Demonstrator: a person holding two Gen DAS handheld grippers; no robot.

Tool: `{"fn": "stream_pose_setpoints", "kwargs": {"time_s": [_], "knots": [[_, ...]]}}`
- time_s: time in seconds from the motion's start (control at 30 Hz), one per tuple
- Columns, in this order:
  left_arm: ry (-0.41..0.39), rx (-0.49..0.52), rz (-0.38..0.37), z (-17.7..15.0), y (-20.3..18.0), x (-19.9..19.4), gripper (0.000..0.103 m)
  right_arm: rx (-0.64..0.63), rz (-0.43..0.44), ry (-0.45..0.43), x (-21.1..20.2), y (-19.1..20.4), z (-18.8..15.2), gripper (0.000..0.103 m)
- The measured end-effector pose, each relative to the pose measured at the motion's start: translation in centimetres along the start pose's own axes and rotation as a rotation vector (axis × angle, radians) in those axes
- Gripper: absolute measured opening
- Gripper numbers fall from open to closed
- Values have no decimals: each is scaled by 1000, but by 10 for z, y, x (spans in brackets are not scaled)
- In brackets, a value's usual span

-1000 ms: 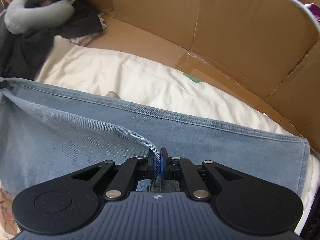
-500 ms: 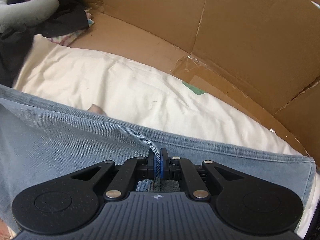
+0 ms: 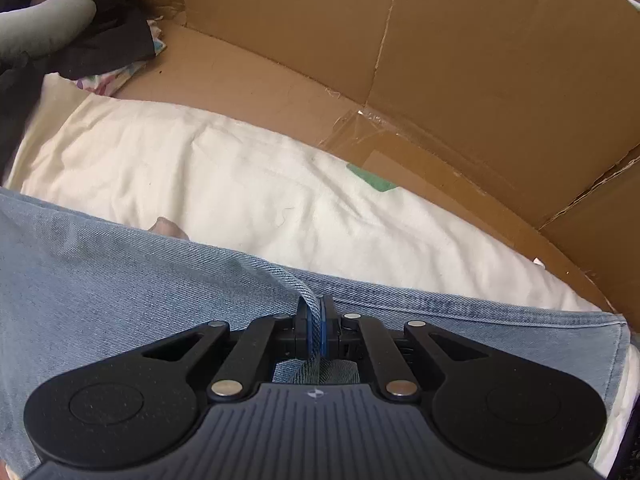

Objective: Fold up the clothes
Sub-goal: 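Open both grippers and release the folded jeans on the sheet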

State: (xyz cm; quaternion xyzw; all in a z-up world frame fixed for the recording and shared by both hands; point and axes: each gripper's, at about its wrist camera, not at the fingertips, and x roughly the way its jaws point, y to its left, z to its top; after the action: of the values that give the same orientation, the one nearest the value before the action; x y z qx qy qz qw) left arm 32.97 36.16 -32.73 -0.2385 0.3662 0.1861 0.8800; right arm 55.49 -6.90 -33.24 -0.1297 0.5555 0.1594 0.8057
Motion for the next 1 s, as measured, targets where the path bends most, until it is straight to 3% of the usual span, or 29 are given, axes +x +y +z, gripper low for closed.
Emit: {"fn": "stream_pose_setpoints", "kwargs": {"time_s": [0.17, 0.23, 0.3, 0.5, 0.67, 0.83, 1.0], "knots": [[23, 25, 25, 10, -3, 29, 18, 13, -7, 22, 9, -1, 2, 2], [24, 29, 40, 12, -4, 36, 18, 15, -30, 34, 13, -2, 3, 14], [21, 37, 53, 14, -6, 39, 18, 17, -50, 35, 11, -6, 2, 39], [20, 40, 94, 14, -17, 34, 17, 27, -4, -23, -27, -18, -7, 49], [28, 97, 30, 7, -41, 14, 18, 63, 68, -57, -57, -28, -19, 52], [71, 111, -84, -16, -67, -7, 22, 125, 132, -131, -94, -36, -51, 52], [144, 159, -176, -42, -87, -28, 27, 77, 80, -180, -119, -32, -108, 51]]}}
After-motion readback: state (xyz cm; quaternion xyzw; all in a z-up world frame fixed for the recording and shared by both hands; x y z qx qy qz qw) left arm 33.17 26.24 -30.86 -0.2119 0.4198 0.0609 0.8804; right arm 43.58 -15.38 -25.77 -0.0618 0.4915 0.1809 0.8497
